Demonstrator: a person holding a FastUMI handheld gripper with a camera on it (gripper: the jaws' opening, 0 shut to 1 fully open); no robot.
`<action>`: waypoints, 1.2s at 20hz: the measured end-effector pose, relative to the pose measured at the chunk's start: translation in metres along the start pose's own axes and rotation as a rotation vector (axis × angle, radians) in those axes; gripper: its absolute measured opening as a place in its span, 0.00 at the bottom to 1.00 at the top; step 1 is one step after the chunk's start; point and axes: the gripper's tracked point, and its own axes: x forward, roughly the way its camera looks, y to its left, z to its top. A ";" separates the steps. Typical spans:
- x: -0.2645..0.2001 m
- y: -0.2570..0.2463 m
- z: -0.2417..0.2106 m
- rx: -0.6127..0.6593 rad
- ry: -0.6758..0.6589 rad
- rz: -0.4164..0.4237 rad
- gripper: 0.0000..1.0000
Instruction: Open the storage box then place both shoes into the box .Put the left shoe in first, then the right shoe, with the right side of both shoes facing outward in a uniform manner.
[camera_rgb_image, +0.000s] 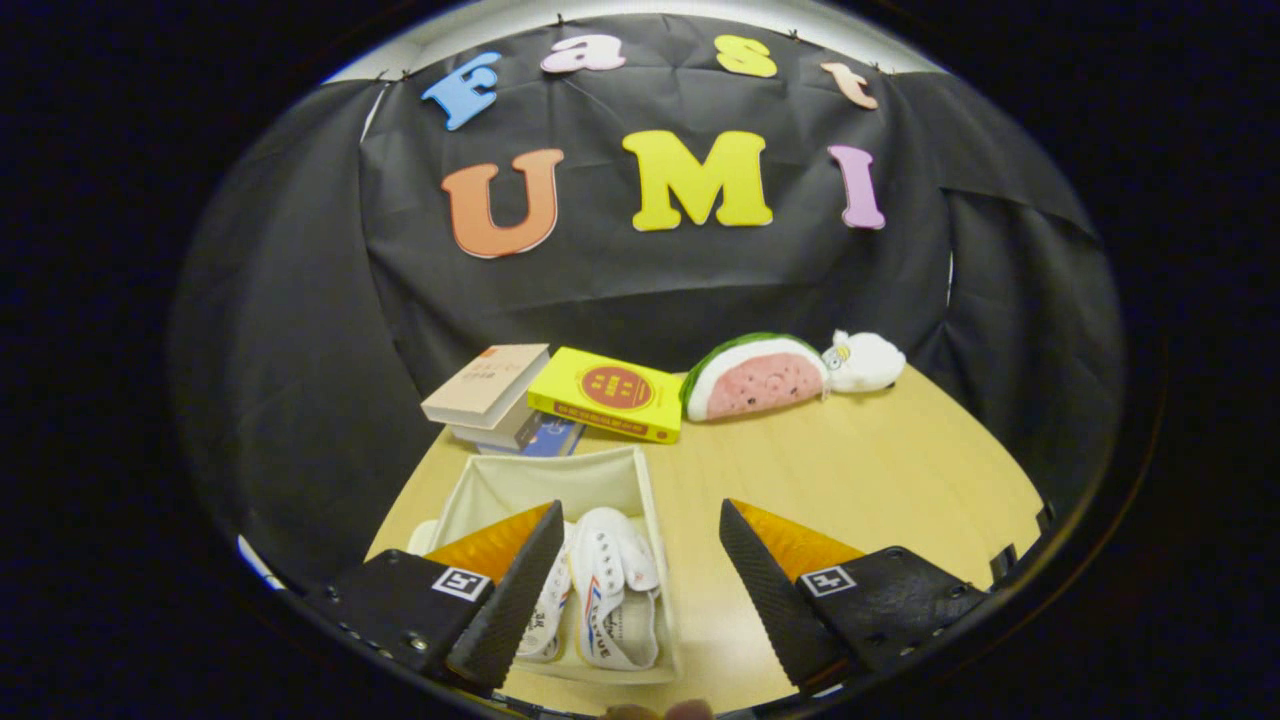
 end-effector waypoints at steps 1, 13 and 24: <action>-0.008 -0.011 0.010 -0.008 -0.026 -0.007 0.96; -0.102 -0.160 0.075 0.007 -0.193 -0.045 0.96; -0.137 -0.210 0.084 0.054 -0.236 -0.009 0.96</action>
